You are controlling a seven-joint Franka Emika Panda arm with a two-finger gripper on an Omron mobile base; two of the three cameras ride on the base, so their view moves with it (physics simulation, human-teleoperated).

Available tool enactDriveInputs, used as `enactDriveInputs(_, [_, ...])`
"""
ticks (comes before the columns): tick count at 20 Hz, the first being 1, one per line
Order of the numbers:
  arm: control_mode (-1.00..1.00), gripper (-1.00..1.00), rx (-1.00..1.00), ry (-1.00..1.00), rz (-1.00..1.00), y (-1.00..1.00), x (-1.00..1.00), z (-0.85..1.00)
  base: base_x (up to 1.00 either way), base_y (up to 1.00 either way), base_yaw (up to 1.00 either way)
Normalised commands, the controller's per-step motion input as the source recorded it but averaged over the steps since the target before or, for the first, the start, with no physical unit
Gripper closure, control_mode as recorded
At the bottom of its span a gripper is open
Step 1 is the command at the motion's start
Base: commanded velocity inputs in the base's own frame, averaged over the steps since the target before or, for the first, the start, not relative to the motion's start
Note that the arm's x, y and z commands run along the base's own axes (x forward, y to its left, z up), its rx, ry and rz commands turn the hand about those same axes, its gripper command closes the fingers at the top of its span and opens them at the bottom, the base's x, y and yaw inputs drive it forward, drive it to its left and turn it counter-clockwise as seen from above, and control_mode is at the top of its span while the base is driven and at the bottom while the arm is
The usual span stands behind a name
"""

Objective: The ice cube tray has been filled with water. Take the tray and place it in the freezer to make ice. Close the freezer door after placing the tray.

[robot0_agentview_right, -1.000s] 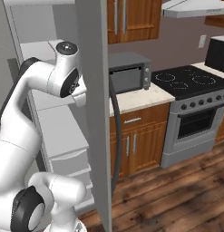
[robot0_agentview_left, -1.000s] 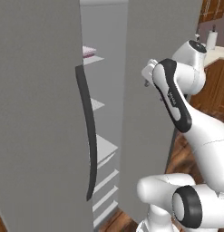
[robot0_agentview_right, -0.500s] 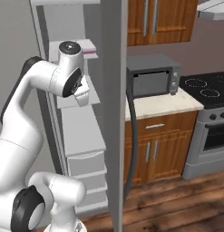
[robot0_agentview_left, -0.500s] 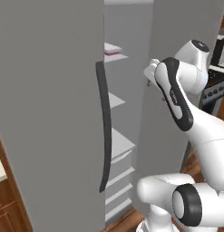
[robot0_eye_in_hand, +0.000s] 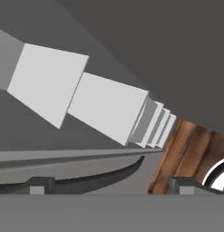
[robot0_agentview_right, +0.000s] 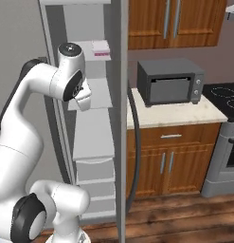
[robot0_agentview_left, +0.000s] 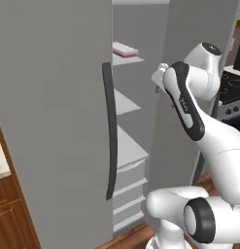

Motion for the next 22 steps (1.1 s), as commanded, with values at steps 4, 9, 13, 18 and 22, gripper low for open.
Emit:
enactDriveInputs(4, [1.0, -1.0, 0.0, 0.0, 0.0, 0.0, 0.0, 0.0, -0.34, -0.73, 0.16])
enactDriveInputs(9, [1.0, -1.0, 0.0, 0.0, 0.0, 0.0, 0.0, 0.0, -0.24, -0.26, 0.09])
enactDriveInputs(13, [1.0, -1.0, 0.0, 0.0, 0.0, 0.0, 0.0, 0.0, -0.02, -0.14, 0.05])
enactDriveInputs(18, [-1.0, -1.0, 0.0, 0.0, 0.02, -0.02, 0.0, -0.03, 0.0, -0.02, 0.01])
enactDriveInputs(22, [-1.0, -1.0, 0.0, -0.01, 0.0, -0.16, -0.02, -0.14, 0.0, 0.0, 0.0])
